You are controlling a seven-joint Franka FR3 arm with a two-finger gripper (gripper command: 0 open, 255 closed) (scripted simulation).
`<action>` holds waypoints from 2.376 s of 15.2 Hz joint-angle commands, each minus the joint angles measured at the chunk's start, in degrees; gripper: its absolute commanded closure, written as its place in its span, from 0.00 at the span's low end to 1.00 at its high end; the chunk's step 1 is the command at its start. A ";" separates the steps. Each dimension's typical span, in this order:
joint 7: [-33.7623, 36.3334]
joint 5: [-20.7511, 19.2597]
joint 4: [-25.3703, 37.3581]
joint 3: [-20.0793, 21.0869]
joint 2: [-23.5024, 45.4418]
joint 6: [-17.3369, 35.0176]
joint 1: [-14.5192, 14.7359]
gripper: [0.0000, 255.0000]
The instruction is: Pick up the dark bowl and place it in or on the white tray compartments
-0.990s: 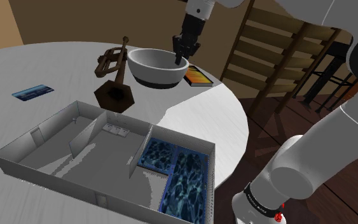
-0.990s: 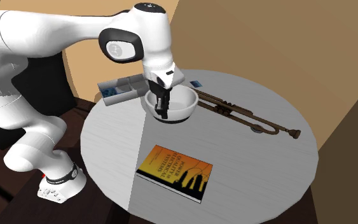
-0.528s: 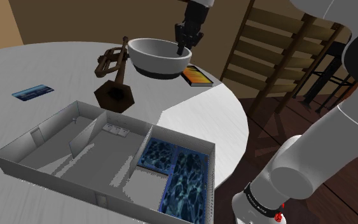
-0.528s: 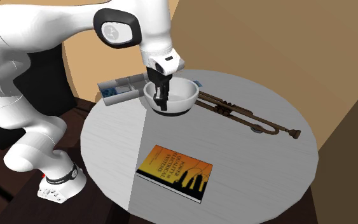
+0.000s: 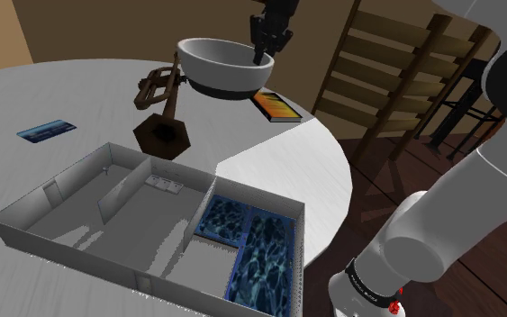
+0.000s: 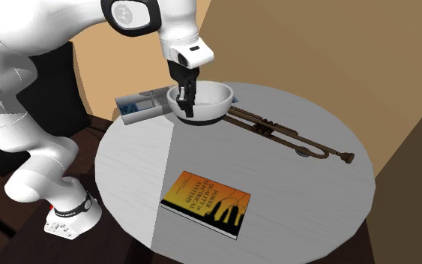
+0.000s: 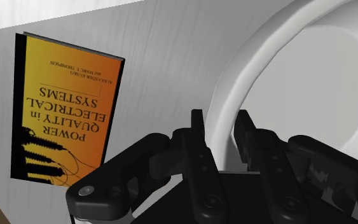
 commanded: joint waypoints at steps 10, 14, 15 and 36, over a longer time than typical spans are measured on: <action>12.13 2.24 -12.09 7.63 -13.50 0.46 4.60 1.00; 17.00 3.71 -14.17 10.91 -16.90 -0.02 6.22 1.00; 18.25 4.11 -14.52 11.76 -17.62 -0.16 6.61 1.00; 31.09 9.90 -24.94 22.51 -25.50 5.51 11.21 1.00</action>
